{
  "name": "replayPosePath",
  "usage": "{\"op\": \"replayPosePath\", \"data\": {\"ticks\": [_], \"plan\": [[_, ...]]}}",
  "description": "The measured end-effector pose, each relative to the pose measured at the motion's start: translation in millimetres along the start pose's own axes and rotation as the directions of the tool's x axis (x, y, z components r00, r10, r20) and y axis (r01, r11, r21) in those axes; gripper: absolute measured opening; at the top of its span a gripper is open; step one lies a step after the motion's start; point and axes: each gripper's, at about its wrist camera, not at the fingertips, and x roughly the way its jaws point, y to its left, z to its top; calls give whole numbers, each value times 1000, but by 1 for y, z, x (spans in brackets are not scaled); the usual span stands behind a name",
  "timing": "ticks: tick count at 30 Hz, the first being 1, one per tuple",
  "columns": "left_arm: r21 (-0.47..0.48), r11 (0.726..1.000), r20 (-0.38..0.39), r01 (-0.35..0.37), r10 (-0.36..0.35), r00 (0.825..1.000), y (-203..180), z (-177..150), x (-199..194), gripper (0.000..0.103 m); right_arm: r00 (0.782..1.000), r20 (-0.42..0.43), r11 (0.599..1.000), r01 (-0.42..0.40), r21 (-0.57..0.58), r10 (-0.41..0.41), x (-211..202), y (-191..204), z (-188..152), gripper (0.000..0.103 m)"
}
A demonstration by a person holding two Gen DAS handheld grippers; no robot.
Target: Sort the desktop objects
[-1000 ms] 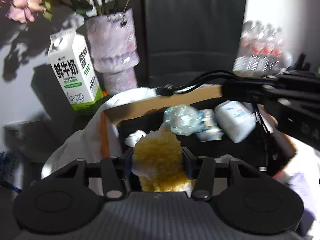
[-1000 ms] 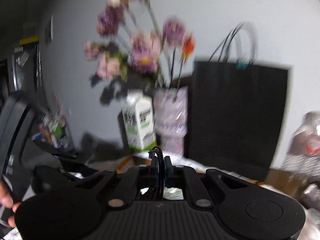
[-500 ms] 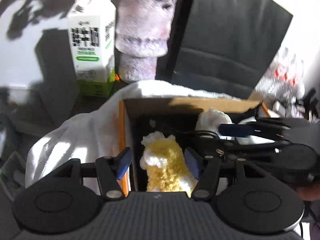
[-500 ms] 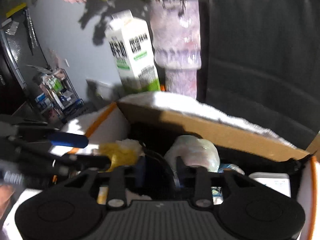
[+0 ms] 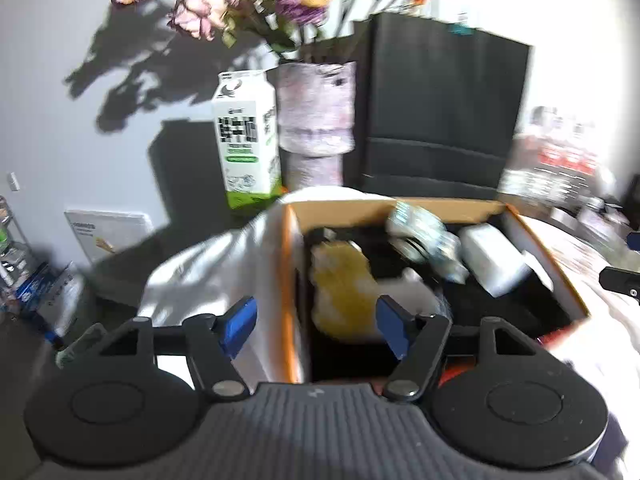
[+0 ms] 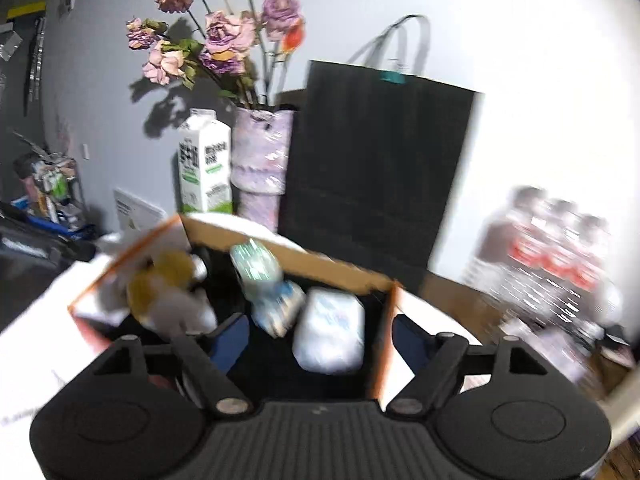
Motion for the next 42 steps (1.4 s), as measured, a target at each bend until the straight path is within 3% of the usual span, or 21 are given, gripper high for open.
{"op": "replayPosePath", "data": {"ticks": [5, 9, 12, 14, 18, 20, 23, 27, 32, 37, 42], "plan": [[-45, 987, 34, 157, -155, 987, -16, -65, -58, 79, 999, 43, 993, -29, 115, 24, -64, -4, -73, 85], [-72, 973, 101, 221, -213, 972, -35, -121, -104, 88, 997, 73, 978, -36, 204, 21, -105, 11, -129, 87], [-86, 972, 144, 220, -206, 968, -45, -168, -135, 95, 997, 83, 972, -18, 233, -1, -131, 34, -169, 88], [-111, 970, 106, 216, -204, 973, -49, -196, -149, 95, 997, 73, 967, -16, 252, -3, -148, 50, -196, 88], [-62, 976, 77, 207, -202, 976, -64, -231, -175, 95, 995, 24, 951, -95, 293, 92, -169, 79, -239, 88], [-3, 981, 123, 193, -192, 974, -72, -233, -186, 95, 995, 19, 959, -95, 266, 93, -177, 91, -244, 88], [10, 986, 167, 165, -164, 972, -77, -229, -189, 95, 997, 68, 976, -58, 210, 45, -193, 101, -242, 88], [-9, 987, 110, 159, -157, 981, -79, -237, -171, 95, 992, 121, 972, -53, 231, 25, -199, 95, -239, 88], [-52, 988, 60, 146, -142, 988, -74, -241, -136, 92, 992, 126, 959, -38, 282, 2, -186, 86, -247, 87], [-18, 988, 97, 155, -152, 984, -79, -211, -96, 92, 975, 223, 965, -47, 257, -11, -172, 84, -237, 87], [38, 986, 83, 161, -164, 983, -89, -179, -39, 91, 973, 231, 989, -20, 148, -15, -137, 81, -195, 89]]}}
